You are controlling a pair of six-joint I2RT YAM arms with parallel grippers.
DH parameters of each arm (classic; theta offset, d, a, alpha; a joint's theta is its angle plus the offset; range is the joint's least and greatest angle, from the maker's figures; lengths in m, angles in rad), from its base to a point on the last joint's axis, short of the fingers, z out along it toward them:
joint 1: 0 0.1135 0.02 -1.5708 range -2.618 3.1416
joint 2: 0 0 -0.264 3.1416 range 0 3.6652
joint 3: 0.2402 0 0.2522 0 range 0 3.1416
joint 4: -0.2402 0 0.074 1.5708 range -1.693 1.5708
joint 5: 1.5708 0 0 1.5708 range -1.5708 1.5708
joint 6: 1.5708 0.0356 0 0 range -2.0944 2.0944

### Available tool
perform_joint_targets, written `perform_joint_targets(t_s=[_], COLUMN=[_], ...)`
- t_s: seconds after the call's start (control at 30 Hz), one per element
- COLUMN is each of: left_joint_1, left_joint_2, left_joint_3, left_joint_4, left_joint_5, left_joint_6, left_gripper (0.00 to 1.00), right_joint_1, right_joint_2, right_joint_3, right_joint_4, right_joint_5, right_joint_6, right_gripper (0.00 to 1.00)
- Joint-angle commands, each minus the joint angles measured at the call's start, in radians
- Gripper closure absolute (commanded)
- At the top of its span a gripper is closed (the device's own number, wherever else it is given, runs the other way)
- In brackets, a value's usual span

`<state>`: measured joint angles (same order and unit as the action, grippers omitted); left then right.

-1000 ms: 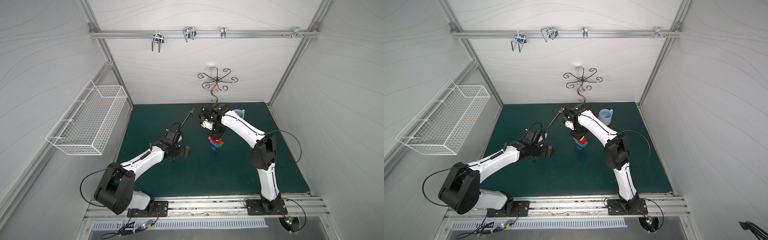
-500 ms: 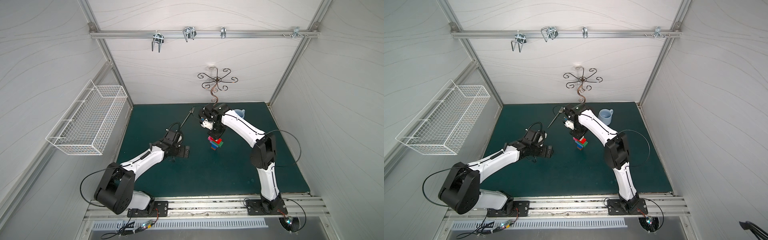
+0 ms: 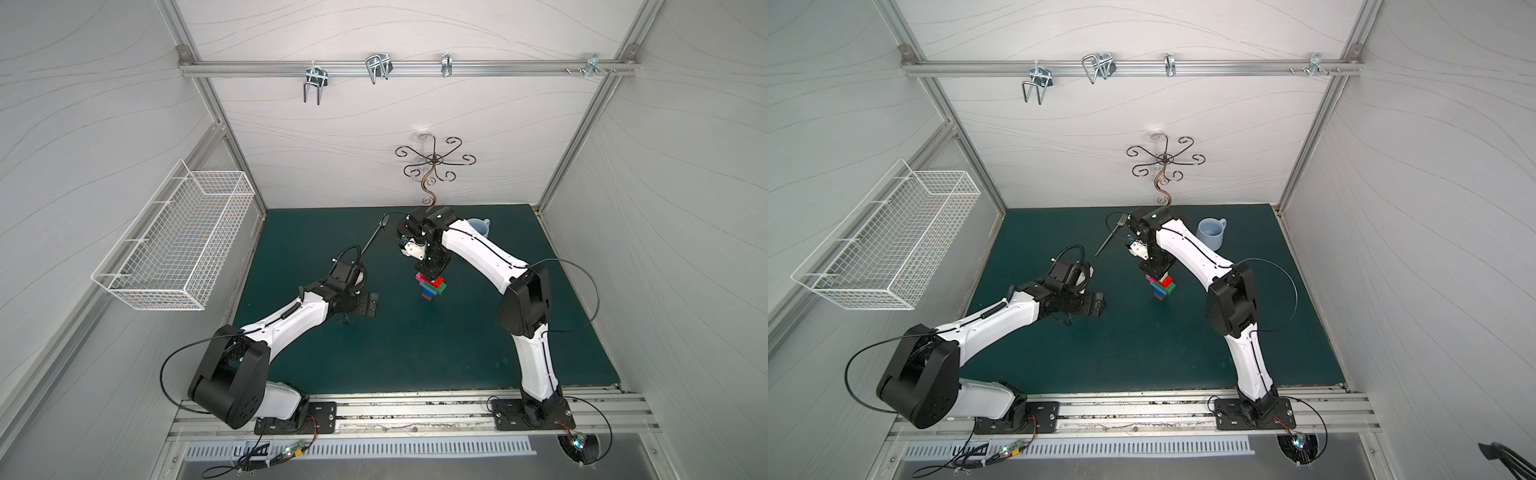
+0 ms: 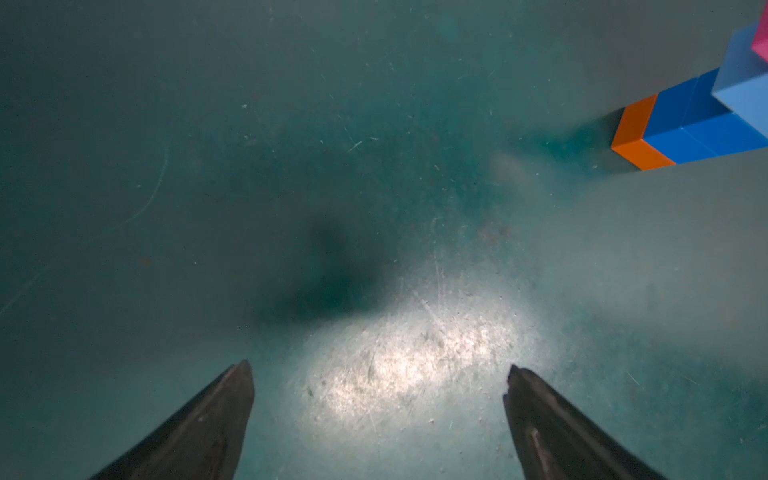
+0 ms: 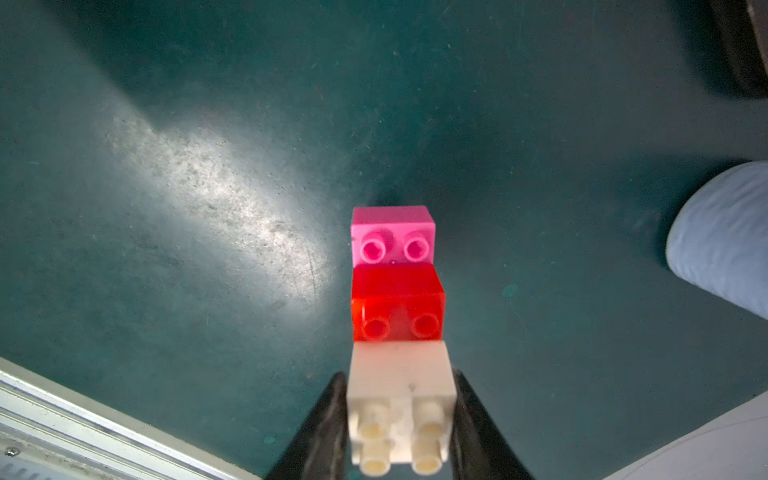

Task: Assemble a spoon with lego
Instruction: Assemble the lego brick with the lego brick.

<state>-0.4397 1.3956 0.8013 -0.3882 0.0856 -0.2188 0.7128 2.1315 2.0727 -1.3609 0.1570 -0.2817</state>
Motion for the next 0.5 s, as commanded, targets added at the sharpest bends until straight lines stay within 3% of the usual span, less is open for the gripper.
perform_joint_targets(t_s=[0.0, 0.47], left_joint_1=[-0.003, -0.003], left_joint_2=[-0.007, -0.005], left_joint_3=[0.033, 0.039], left_joint_4=[0.005, -0.003], left_joint_5=[-0.007, -0.005], left_joint_6=[0.008, 0.005], left_gripper=[0.0, 0.0], right_joint_1=[-0.004, -0.03], right_joint_2=[0.003, 0.057], right_joint_3=[-0.006, -0.003], right_joint_4=[-0.012, 0.028], right_joint_5=[-0.018, -0.058], right_joint_6=[-0.001, -0.004], right_gripper=[0.53, 0.5])
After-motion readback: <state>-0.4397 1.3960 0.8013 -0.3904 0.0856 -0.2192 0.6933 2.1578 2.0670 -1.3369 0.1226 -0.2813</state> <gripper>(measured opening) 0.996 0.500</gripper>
